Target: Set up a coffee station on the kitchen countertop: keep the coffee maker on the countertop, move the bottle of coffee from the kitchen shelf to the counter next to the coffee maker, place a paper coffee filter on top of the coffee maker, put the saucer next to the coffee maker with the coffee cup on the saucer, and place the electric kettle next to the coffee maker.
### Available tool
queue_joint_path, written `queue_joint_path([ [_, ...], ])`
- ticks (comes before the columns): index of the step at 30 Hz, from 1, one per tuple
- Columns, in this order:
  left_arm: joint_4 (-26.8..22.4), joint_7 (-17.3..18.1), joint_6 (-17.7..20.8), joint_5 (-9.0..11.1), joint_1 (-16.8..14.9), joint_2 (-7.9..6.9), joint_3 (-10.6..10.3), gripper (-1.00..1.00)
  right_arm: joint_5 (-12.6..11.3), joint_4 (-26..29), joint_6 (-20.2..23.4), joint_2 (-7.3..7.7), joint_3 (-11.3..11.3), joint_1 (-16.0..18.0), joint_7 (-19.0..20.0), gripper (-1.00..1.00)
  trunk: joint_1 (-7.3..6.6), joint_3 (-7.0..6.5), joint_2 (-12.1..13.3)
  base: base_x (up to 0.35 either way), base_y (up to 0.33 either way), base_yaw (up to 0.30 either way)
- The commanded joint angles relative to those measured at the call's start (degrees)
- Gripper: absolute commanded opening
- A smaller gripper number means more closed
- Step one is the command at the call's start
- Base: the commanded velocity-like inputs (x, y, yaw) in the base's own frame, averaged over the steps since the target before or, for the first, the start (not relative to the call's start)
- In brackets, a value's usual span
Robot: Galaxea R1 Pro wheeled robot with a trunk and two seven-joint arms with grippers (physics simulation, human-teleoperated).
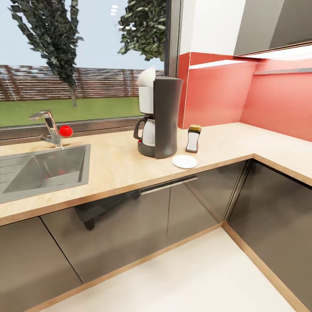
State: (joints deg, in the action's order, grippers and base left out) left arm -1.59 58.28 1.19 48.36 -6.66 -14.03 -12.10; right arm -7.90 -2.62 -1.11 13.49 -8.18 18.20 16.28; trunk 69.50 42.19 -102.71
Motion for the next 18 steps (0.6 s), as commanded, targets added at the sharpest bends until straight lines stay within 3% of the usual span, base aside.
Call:
queue_joint_path([
  [1,0.01,0.16,0.13,0.54,-0.03,0.00,-0.47,1.00,-0.59,-0.27,-0.12,-0.04,-0.17,0.09,0.19,1.00,-0.01,0.05,-0.02,0.000,0.000,0.000],
  [12,0.01,-0.03,0.13,0.56,-0.02,0.07,-0.47,1.00,-0.54,-0.45,-0.12,-0.37,-0.17,0.08,-0.27,1.00,-0.01,0.05,-0.02,0.000,0.000,0.000],
  [18,0.01,-2.12,0.10,0.51,-0.02,0.27,-0.53,1.00,-0.54,-0.45,-0.12,-0.39,-0.17,0.08,-0.29,1.00,-0.01,0.05,-0.02,0.000,0.000,0.000],
])
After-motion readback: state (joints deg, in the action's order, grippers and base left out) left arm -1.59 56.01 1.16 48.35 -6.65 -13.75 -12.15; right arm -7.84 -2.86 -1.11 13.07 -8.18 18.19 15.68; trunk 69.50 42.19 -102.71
